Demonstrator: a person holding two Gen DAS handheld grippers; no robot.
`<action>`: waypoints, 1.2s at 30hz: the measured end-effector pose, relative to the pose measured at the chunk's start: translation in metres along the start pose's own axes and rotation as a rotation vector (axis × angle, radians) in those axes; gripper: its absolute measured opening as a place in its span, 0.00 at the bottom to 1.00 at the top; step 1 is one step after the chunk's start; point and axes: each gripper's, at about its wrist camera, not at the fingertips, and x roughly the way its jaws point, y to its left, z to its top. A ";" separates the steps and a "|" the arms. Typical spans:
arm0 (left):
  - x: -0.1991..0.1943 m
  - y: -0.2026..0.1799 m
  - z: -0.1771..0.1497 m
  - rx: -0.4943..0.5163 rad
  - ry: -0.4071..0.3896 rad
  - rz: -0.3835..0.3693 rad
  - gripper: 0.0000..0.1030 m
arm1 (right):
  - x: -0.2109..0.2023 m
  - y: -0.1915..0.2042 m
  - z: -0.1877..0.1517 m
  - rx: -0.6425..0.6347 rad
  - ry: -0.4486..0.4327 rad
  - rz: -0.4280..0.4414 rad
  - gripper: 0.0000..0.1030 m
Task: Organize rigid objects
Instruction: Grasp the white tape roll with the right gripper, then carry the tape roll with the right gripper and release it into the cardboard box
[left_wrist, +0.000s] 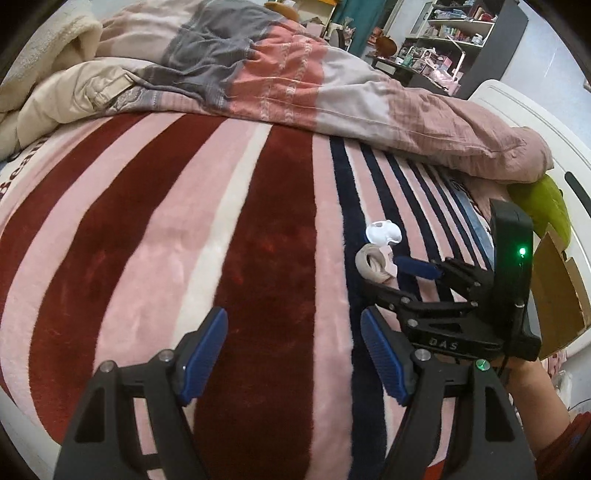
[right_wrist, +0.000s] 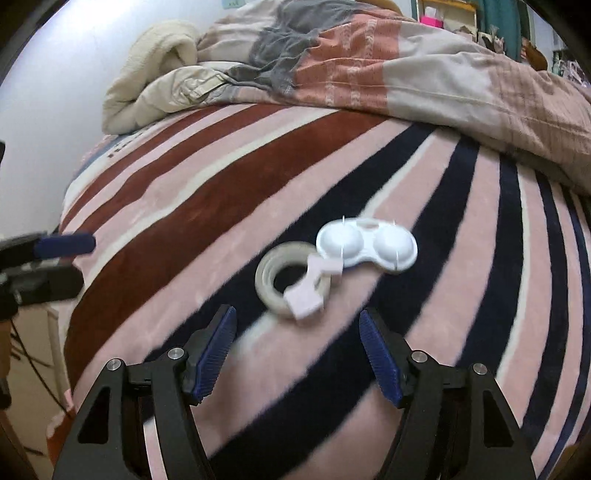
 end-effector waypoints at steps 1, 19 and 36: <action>-0.002 -0.001 0.001 -0.001 -0.002 -0.002 0.70 | 0.001 0.001 0.002 -0.006 -0.001 -0.007 0.64; -0.062 -0.145 0.010 0.138 -0.040 -0.287 0.64 | -0.175 0.034 -0.032 -0.153 -0.253 0.067 0.41; -0.036 -0.330 0.020 0.415 0.051 -0.410 0.32 | -0.281 -0.069 -0.087 0.006 -0.351 -0.145 0.41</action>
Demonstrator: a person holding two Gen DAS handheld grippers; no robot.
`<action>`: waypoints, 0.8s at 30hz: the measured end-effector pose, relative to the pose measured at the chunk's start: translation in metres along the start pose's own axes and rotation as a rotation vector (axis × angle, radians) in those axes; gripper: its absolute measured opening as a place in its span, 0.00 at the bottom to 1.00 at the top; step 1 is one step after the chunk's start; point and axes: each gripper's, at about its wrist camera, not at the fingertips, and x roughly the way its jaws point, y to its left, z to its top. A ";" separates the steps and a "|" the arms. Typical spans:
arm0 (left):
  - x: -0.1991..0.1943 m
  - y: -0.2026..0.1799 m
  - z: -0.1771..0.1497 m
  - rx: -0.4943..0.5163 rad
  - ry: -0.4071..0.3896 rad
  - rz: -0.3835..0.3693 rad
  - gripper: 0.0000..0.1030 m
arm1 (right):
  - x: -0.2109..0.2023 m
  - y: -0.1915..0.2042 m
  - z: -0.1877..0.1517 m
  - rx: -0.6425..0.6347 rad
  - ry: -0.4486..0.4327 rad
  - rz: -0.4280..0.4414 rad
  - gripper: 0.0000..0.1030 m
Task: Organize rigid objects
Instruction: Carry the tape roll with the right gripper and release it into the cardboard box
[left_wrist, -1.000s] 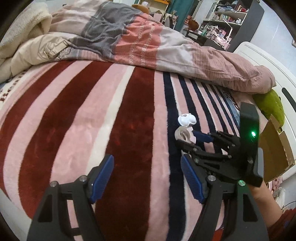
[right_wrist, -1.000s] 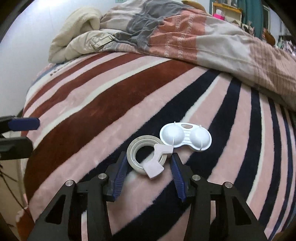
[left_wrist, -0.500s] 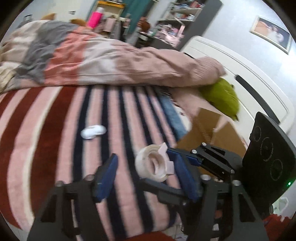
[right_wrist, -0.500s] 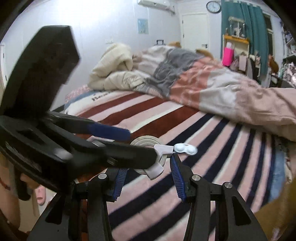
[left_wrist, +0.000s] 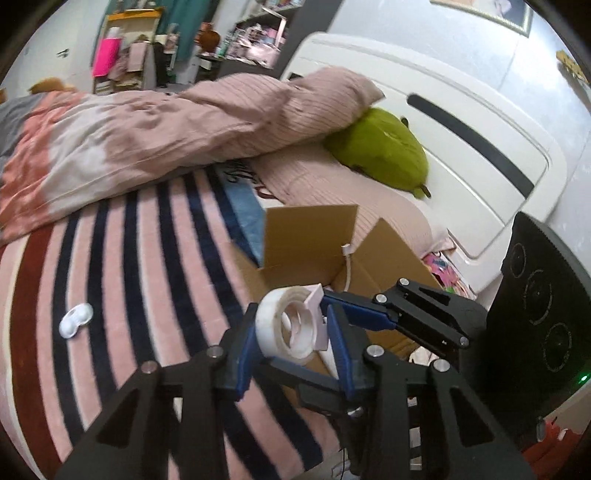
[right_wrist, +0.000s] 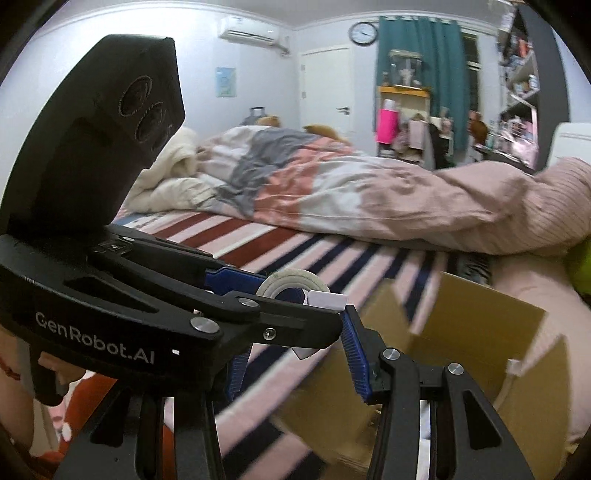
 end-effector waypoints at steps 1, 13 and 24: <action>0.007 -0.004 0.004 0.013 0.019 -0.008 0.32 | -0.001 -0.006 0.000 0.009 0.010 -0.012 0.41; 0.060 -0.034 0.030 0.078 0.152 -0.074 0.44 | -0.001 -0.072 -0.020 0.174 0.186 -0.107 0.42; -0.033 0.020 0.010 0.014 -0.040 0.147 0.72 | -0.010 -0.035 -0.005 0.135 0.131 -0.046 0.56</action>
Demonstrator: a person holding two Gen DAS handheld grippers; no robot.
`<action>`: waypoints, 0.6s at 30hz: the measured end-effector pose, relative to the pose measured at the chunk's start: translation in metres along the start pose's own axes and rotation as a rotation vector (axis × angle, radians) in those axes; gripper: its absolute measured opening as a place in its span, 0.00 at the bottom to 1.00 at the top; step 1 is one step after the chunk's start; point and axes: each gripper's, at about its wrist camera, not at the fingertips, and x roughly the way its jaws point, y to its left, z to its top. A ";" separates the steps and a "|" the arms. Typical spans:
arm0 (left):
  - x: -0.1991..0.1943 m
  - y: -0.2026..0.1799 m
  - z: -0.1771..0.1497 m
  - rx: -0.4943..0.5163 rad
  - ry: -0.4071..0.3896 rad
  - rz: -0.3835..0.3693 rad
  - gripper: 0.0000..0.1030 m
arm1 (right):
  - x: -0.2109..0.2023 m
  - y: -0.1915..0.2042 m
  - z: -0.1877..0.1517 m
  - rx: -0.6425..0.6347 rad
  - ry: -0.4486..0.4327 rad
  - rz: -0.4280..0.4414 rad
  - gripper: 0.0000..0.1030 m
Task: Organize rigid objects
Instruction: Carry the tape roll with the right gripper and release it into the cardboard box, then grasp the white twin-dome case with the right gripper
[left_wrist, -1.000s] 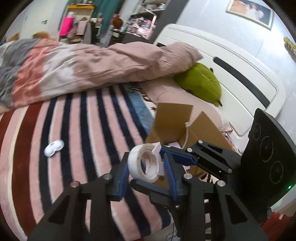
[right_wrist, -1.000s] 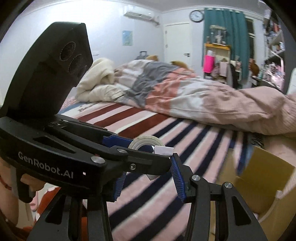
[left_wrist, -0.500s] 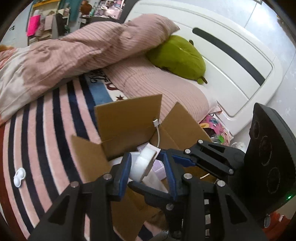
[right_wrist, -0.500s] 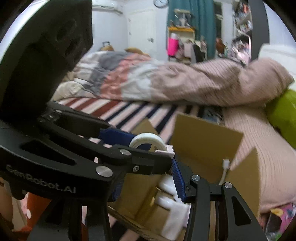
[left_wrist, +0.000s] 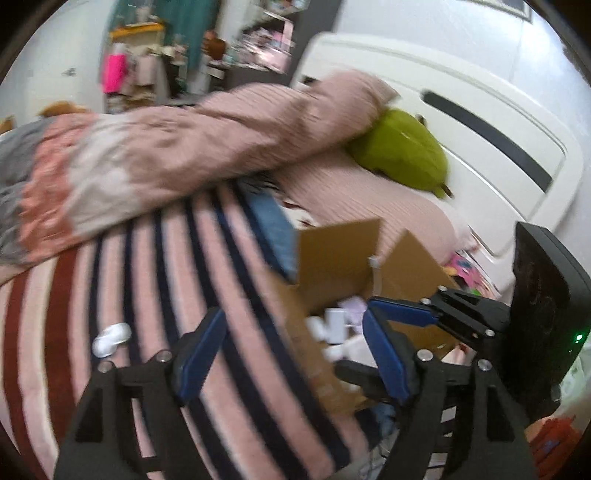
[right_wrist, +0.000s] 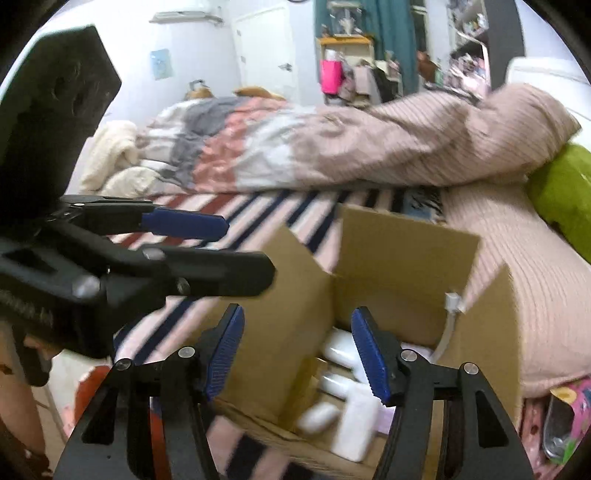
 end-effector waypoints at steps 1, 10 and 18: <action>-0.010 0.012 -0.005 -0.019 -0.016 0.027 0.72 | 0.003 0.009 0.004 -0.016 -0.008 0.015 0.56; -0.064 0.135 -0.072 -0.200 -0.057 0.246 0.72 | 0.065 0.108 0.026 -0.147 0.015 0.176 0.56; -0.052 0.216 -0.121 -0.323 -0.029 0.266 0.72 | 0.178 0.133 0.021 -0.094 0.154 0.179 0.56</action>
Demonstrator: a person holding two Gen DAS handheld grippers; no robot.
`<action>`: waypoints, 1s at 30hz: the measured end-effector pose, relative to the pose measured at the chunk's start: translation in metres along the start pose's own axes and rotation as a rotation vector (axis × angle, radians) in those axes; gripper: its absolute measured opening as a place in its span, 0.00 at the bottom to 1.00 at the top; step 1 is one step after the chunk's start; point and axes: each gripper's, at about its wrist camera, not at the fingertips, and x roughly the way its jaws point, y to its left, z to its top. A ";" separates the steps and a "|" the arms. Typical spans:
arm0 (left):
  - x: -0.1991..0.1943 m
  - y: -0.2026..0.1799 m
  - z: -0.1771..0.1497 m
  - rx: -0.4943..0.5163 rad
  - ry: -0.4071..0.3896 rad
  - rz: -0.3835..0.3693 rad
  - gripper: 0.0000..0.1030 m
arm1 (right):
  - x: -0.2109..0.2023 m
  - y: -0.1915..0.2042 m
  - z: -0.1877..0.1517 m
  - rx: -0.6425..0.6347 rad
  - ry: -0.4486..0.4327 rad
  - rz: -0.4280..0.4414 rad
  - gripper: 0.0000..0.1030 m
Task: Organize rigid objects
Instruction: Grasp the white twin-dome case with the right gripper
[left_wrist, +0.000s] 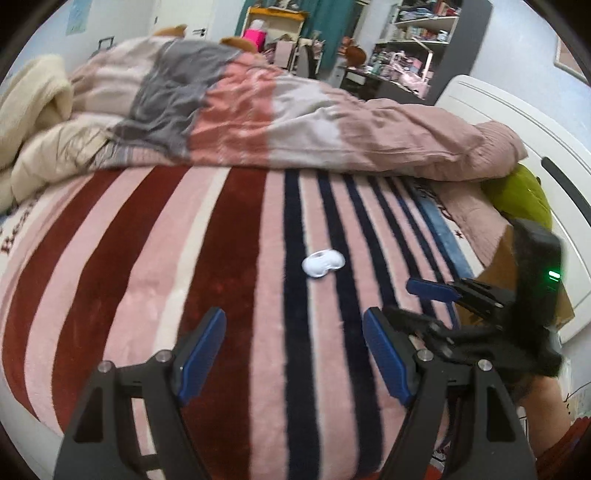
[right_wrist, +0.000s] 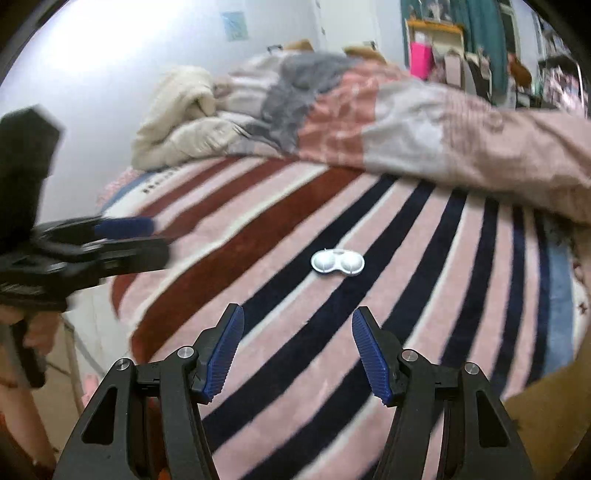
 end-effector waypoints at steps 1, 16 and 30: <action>0.004 0.006 -0.001 -0.006 0.004 -0.002 0.72 | 0.015 -0.004 0.001 0.016 0.010 -0.012 0.56; 0.057 0.050 -0.003 -0.075 0.053 0.006 0.72 | 0.122 -0.020 0.026 -0.036 0.044 -0.161 0.74; -0.013 -0.035 0.009 0.015 -0.023 -0.161 0.69 | -0.013 0.041 0.008 -0.176 -0.137 0.012 0.57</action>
